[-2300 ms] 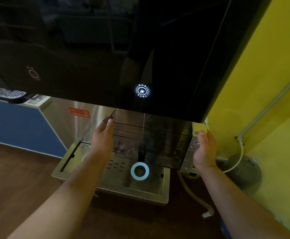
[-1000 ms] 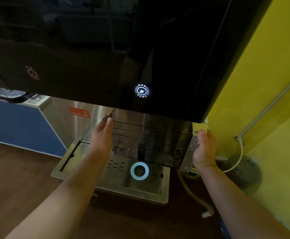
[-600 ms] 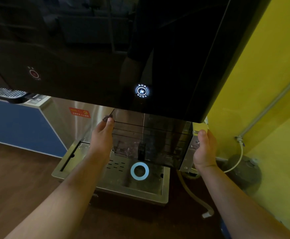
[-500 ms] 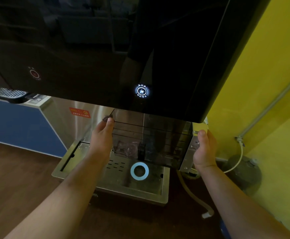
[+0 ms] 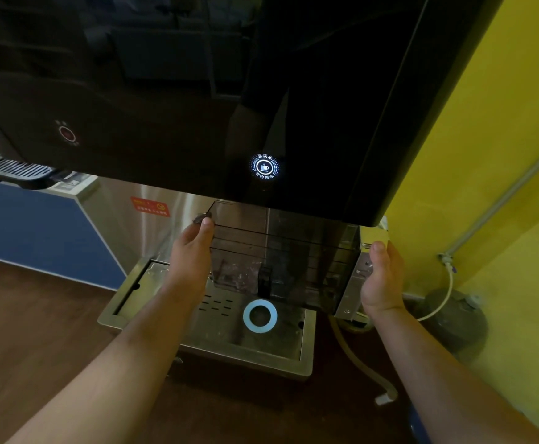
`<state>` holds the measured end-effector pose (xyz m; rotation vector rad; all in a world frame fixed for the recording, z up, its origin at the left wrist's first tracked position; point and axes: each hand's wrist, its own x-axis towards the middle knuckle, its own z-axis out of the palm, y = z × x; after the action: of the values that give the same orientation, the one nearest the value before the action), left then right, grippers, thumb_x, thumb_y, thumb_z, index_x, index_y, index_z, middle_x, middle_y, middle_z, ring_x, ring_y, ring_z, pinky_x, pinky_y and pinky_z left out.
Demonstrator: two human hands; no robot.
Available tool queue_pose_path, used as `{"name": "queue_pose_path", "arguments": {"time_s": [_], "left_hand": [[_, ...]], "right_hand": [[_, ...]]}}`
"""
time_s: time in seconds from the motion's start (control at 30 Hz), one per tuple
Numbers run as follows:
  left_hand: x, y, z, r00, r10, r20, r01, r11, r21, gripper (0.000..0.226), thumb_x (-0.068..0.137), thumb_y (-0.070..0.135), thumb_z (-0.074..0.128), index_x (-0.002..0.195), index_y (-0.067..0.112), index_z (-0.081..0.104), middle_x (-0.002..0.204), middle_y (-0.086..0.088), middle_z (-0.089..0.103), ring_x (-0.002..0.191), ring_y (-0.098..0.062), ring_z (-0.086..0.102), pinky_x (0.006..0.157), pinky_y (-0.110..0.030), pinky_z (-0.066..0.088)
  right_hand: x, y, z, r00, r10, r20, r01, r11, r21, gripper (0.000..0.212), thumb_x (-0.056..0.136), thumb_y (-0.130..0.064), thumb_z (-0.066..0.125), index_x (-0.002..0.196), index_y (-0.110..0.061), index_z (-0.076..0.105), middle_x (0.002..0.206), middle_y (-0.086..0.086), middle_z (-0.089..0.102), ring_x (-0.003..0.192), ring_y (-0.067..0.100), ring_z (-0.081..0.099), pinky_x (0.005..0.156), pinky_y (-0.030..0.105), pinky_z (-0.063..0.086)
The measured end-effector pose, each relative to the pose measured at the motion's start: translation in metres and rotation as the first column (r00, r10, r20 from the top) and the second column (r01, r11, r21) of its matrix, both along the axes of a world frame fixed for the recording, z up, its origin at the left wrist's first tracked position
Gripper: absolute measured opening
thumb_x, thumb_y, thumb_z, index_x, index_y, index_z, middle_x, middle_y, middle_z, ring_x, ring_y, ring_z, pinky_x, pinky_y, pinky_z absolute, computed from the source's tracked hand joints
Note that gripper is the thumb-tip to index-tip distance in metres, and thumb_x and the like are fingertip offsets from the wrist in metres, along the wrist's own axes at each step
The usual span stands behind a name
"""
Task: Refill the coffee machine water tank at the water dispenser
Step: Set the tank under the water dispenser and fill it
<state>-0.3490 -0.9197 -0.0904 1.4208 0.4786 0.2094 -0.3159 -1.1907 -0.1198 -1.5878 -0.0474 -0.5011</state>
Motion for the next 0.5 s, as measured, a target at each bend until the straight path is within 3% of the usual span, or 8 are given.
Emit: {"name": "queue_pose_path", "arguments": {"time_s": [0.07, 0.2, 0.33, 0.5], "left_hand": [[-0.0004, 0.0002, -0.0007, 1.000, -0.005, -0.006, 0.005, 1.000, 0.006, 0.040, 0.104, 0.036, 0.044, 0.137, 0.016, 0.054, 0.131, -0.006, 0.061, 0.130, -0.025, 0.052, 0.115, -0.048, 0.036], [-0.0008, 0.0003, -0.0012, 1.000, 0.001, -0.005, -0.001, 1.000, 0.010, 0.041, 0.103, 0.036, 0.045, 0.138, 0.017, 0.054, 0.136, -0.008, 0.059, 0.133, -0.026, 0.050, 0.116, -0.050, 0.034], [-0.0001, 0.0015, -0.0024, 1.000, 0.008, -0.010, -0.008, 1.000, 0.009, 0.044, 0.103, 0.036, 0.045, 0.142, 0.016, 0.051, 0.140, -0.010, 0.057, 0.135, -0.027, 0.048, 0.116, -0.051, 0.034], [0.0009, 0.0029, -0.0049, 1.000, 0.013, -0.006, -0.013, 1.000, 0.017, 0.045, 0.103, 0.038, 0.046, 0.141, 0.016, 0.053, 0.141, -0.011, 0.057, 0.136, -0.027, 0.048, 0.116, -0.051, 0.034]], "right_hand": [[-0.0005, 0.0001, 0.0000, 1.000, 0.006, 0.010, -0.006, 1.000, 0.004, 0.023, 0.078, -0.048, 0.043, 0.061, -0.033, 0.043, 0.055, -0.017, 0.044, 0.054, -0.002, 0.036, 0.057, 0.018, 0.031], [0.0013, -0.0008, -0.0030, 1.000, 0.002, 0.007, -0.002, 1.000, 0.000, 0.025, 0.079, -0.047, 0.043, 0.061, -0.031, 0.042, 0.054, -0.019, 0.046, 0.055, -0.001, 0.035, 0.059, 0.021, 0.031], [0.0007, 0.0004, -0.0041, 1.000, 0.003, 0.011, -0.003, 1.000, -0.004, 0.029, 0.078, -0.047, 0.043, 0.063, -0.022, 0.040, 0.053, -0.020, 0.047, 0.052, -0.002, 0.037, 0.054, 0.014, 0.032], [0.0030, -0.0001, -0.0064, 1.000, -0.008, -0.008, 0.008, 1.000, 0.013, 0.031, 0.076, -0.050, 0.044, 0.071, -0.020, 0.051, 0.066, -0.007, 0.048, 0.061, 0.003, 0.044, 0.061, 0.020, 0.038]]}}
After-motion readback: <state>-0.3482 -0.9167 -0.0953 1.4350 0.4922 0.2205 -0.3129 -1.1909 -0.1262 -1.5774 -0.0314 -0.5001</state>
